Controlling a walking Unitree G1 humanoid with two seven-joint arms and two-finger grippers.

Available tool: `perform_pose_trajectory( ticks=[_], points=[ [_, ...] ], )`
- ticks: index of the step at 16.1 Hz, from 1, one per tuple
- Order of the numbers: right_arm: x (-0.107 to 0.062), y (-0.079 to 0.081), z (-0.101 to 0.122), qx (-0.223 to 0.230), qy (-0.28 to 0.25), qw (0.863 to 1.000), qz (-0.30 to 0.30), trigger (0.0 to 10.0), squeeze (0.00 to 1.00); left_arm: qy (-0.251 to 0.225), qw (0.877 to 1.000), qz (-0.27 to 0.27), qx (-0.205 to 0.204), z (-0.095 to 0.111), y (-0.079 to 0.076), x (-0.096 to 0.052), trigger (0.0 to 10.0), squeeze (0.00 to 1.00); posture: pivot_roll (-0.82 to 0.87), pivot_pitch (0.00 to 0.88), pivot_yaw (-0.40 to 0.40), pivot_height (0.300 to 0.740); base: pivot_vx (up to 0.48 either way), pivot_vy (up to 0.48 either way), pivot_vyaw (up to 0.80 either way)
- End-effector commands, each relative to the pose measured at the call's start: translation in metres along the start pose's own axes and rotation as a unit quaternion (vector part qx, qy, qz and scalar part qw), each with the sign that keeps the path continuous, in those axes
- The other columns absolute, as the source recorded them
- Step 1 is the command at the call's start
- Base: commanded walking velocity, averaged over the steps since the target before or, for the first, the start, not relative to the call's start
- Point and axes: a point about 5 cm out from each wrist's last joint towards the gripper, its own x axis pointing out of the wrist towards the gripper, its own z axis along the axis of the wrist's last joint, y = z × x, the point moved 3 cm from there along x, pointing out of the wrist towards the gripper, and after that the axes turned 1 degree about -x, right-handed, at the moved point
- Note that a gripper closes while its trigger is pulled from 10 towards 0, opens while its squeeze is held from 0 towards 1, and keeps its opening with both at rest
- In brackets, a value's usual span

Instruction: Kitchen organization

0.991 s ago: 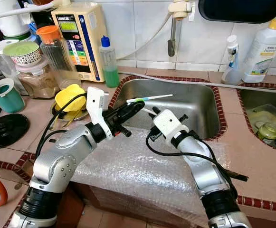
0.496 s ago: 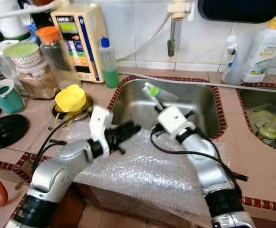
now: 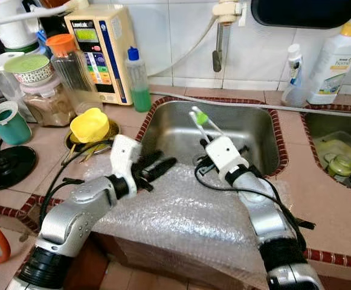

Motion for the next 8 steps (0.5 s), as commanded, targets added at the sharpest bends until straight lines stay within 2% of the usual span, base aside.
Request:
perform_pose_trajectory(
  ticks=[1,2,3,4,5,6,8],
  points=[
    [0.009,-0.003,0.001,0.025,0.007,1.000,0.009,0.8,0.00,-0.006,1.000,0.021,0.006,0.006,0.009,0.000,10.0,1.00,0.08,0.000,0.101,0.740,0.000,0.000,0.00],
    [0.015,-0.004,-0.001,0.041,0.015,0.999,0.021,0.9,0.00,-0.005,1.000,0.021,0.015,0.007,0.010,0.000,10.0,1.00,0.08,0.000,0.102,0.740,0.000,0.000,0.00],
    [0.023,-0.007,-0.007,0.068,0.042,0.996,0.030,3.8,0.00,-0.004,0.999,0.026,0.020,0.008,0.010,0.000,10.0,1.00,0.09,0.000,0.104,0.740,0.000,0.000,0.00],
    [0.026,-0.008,-0.007,0.082,0.049,0.995,0.037,4.2,0.00,-0.003,0.999,0.027,0.023,0.008,0.011,0.000,10.0,1.00,0.10,0.000,0.104,0.740,0.000,0.000,0.00],
    [0.029,-0.012,-0.007,0.090,0.057,0.994,0.030,5.8,0.00,-0.003,0.999,0.030,0.024,0.007,0.011,0.000,10.0,1.00,0.11,0.000,0.101,0.740,0.000,0.000,0.00],
    [0.034,-0.014,-0.009,0.104,0.075,0.991,0.025,10.0,0.00,-0.003,0.999,0.029,0.025,0.007,0.011,0.000,10.0,1.00,0.11,0.000,0.100,0.740,0.000,0.000,0.00],
    [0.038,-0.016,-0.013,0.184,0.093,0.978,0.013,10.0,0.00,-0.002,0.999,0.028,0.027,0.007,0.010,0.000,10.0,1.00,0.12,0.000,0.095,0.740,0.000,0.000,0.00]
  ],
)
